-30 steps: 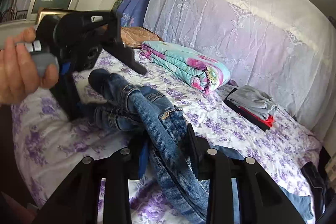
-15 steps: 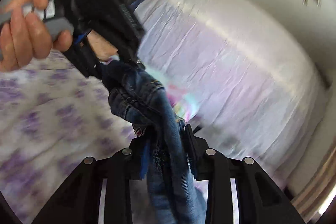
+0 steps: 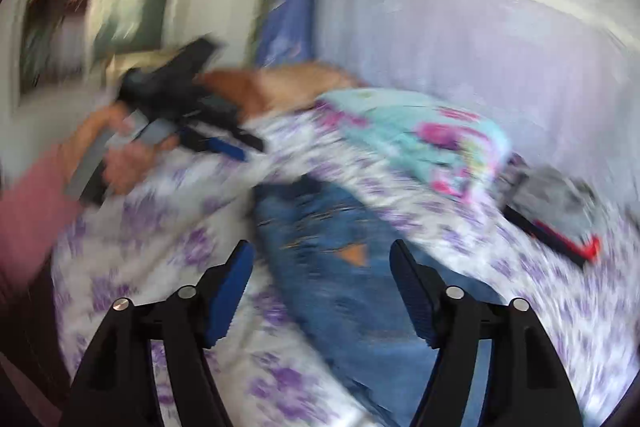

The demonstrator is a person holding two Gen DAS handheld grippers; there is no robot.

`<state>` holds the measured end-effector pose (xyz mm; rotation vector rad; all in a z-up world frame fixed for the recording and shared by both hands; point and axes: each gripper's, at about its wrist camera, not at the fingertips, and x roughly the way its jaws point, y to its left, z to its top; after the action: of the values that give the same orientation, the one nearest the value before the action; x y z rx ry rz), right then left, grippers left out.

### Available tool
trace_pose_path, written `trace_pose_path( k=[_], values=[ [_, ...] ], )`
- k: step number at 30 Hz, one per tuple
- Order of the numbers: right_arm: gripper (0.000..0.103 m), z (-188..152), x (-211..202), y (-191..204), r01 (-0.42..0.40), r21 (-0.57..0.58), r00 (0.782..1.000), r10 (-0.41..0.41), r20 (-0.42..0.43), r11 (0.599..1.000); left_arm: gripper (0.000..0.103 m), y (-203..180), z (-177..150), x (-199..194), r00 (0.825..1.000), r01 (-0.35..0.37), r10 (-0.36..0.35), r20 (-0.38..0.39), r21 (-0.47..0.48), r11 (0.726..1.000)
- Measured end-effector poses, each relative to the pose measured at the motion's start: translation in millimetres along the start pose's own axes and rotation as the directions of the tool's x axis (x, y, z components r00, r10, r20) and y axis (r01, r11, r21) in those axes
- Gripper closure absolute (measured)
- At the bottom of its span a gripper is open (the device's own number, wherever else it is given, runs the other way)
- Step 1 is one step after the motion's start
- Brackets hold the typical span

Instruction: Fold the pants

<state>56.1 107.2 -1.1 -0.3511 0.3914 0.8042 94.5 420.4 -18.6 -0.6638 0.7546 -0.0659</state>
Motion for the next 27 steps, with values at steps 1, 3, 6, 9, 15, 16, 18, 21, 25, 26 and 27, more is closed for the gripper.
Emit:
trace_pose_path(
  k=[1,3,6,9,15,16,18,21,25,26,27],
  values=[
    [0.029,-3,-6,-17,0.023,0.068,1.000,-0.024,0.010,0.997,0.045,-18,1,-8,0.999,0.030,-0.031,0.015,0.051,0.998],
    [0.029,-16,-2,-58,0.057,0.226,0.998,-0.049,-0.039,0.972,0.026,-61,-4,-8,0.994,0.106,-0.110,0.017,0.161,0.981],
    [0.029,-56,21,-101,0.117,0.407,0.979,-0.037,-0.199,0.906,0.016,-116,-25,28,0.986,0.165,-0.151,-0.072,0.292,0.942],
    [0.028,-97,41,-117,0.182,0.456,0.939,-0.016,-0.343,0.871,0.016,-119,-51,89,0.976,0.117,-0.051,-0.210,0.317,0.941],
    [0.023,-96,-50,-143,0.132,0.588,0.988,-0.057,-0.144,0.798,0.019,-137,-67,95,0.977,-0.106,0.178,-0.120,0.454,0.885],
    [0.022,-103,-72,-153,0.161,0.618,0.987,-0.106,-0.124,0.769,0.018,-143,-69,88,0.980,-0.122,0.181,-0.087,0.455,0.882],
    [0.021,-121,-108,-174,0.216,0.687,0.975,-0.191,-0.114,0.694,0.014,-167,-71,70,0.990,-0.105,0.140,-0.035,0.486,0.868],
    [0.021,-161,-159,-206,0.250,0.820,0.954,-0.275,-0.118,0.515,0.005,-212,-87,60,0.998,-0.053,0.063,0.000,0.545,0.837],
    [0.021,-222,-203,-235,0.279,0.925,0.922,-0.342,-0.183,0.258,0.004,-267,-123,75,0.998,0.048,-0.023,-0.052,0.568,0.821],
    [0.021,-236,-214,-238,0.294,0.932,0.912,-0.354,-0.207,0.211,0.004,-277,-134,82,0.996,0.076,-0.038,-0.078,0.570,0.818],
    [0.021,-245,-221,-240,0.302,0.935,0.906,-0.361,-0.220,0.188,0.004,-291,-147,95,0.992,0.103,-0.044,-0.118,0.567,0.817]
  ],
)
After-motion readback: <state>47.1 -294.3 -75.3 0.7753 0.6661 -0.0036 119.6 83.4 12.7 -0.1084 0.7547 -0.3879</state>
